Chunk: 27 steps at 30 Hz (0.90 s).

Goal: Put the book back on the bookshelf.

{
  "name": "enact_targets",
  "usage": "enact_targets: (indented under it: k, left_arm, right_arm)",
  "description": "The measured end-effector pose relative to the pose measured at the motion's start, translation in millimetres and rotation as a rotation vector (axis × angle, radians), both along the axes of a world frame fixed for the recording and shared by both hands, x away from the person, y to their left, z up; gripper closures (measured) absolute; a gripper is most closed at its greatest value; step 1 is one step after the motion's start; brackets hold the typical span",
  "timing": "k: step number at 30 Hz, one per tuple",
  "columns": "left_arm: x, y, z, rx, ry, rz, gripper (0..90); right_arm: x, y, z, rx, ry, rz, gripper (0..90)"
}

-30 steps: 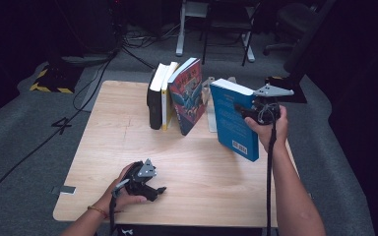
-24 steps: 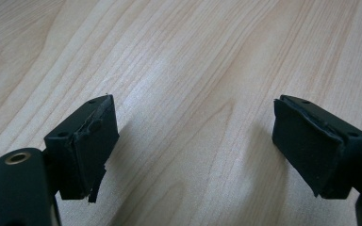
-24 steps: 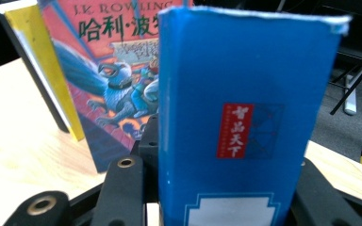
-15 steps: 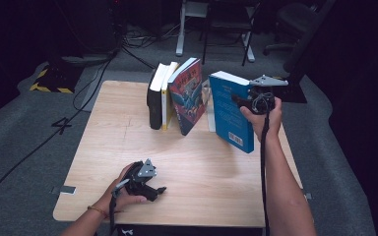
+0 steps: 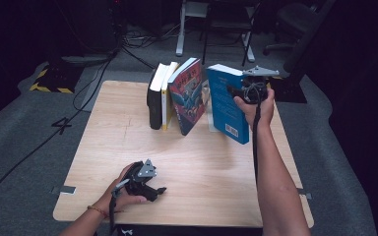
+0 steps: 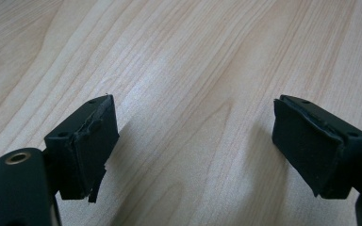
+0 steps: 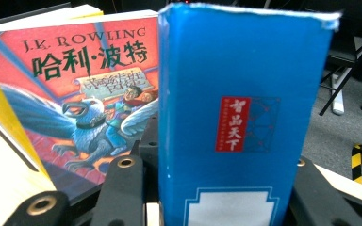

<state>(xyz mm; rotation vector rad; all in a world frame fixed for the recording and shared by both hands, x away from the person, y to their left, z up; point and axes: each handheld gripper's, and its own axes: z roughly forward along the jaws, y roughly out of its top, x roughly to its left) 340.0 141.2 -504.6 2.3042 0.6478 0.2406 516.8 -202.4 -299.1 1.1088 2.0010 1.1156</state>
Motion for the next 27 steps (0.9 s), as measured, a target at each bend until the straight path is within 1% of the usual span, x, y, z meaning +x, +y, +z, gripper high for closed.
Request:
enact_targets:
  k: [9,12,16,21,27]
  left_arm:
    - [-0.1,0.0,0.0,0.000,-0.001,-0.001,15.6]
    - [-0.4,0.0,0.0,0.001,-0.002,0.002,15.7]
    - [-0.4,0.0,0.0,0.001,-0.001,0.002,15.7]
    - [-0.4,0.0,0.0,0.000,-0.001,0.002,15.7]
    - [-0.3,0.0,0.0,0.000,-0.001,0.002,15.7]
  right_arm:
    - [18.8,7.6,-7.3,-0.008,0.000,-0.030,60.9]
    - [22.3,6.6,-9.2,-0.020,0.001,-0.026,60.9]
    - [22.5,2.8,-11.8,-0.021,-0.010,-0.043,60.9]
    - [20.4,-6.2,-15.1,0.003,-0.019,-0.046,60.7]
    - [17.5,-13.0,-16.6,0.011,-0.025,-0.064,60.6]
